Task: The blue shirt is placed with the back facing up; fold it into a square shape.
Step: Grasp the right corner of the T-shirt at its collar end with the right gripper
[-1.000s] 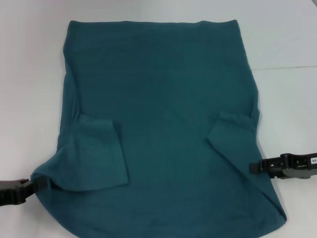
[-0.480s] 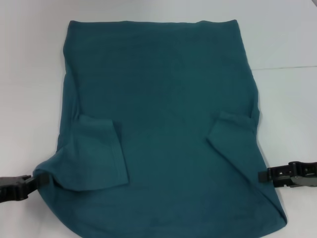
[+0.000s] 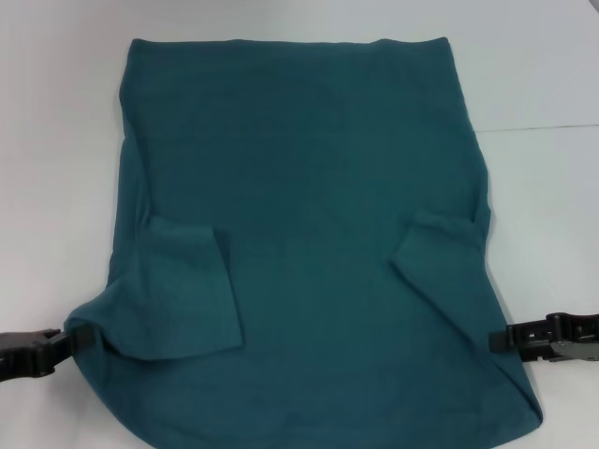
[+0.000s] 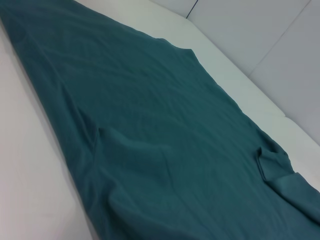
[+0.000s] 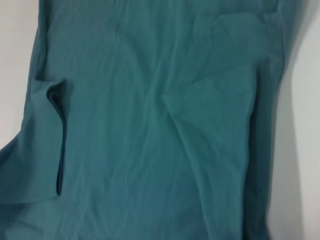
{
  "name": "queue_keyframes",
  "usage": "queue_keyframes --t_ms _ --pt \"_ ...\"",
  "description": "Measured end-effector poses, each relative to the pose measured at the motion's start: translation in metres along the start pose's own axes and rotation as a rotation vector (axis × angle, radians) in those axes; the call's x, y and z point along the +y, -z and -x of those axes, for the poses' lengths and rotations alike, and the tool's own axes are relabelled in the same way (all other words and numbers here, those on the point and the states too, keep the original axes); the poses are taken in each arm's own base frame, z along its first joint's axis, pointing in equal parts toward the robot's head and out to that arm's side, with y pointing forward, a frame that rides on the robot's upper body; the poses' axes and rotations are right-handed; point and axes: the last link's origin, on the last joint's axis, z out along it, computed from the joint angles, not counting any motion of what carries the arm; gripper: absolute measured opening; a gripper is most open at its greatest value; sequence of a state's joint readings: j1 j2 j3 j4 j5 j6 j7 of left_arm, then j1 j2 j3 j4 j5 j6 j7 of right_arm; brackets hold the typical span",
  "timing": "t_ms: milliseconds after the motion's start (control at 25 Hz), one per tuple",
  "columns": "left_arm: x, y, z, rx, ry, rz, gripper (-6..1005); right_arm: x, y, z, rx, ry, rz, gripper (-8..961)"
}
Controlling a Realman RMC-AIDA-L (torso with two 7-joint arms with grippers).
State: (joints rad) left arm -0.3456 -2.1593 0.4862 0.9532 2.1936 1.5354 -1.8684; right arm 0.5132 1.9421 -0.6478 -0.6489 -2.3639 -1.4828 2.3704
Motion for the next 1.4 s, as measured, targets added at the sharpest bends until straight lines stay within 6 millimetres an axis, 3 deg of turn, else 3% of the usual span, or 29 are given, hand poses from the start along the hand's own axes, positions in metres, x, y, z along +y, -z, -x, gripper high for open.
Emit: queue_keyframes --t_ms 840,1400 --pt "0.0 -0.002 -0.001 -0.002 0.003 0.007 2 0.007 -0.004 -0.007 0.051 0.016 0.032 688" --pt "0.0 -0.008 -0.006 0.003 -0.002 0.006 2 0.014 0.004 -0.005 0.123 0.025 0.049 689"
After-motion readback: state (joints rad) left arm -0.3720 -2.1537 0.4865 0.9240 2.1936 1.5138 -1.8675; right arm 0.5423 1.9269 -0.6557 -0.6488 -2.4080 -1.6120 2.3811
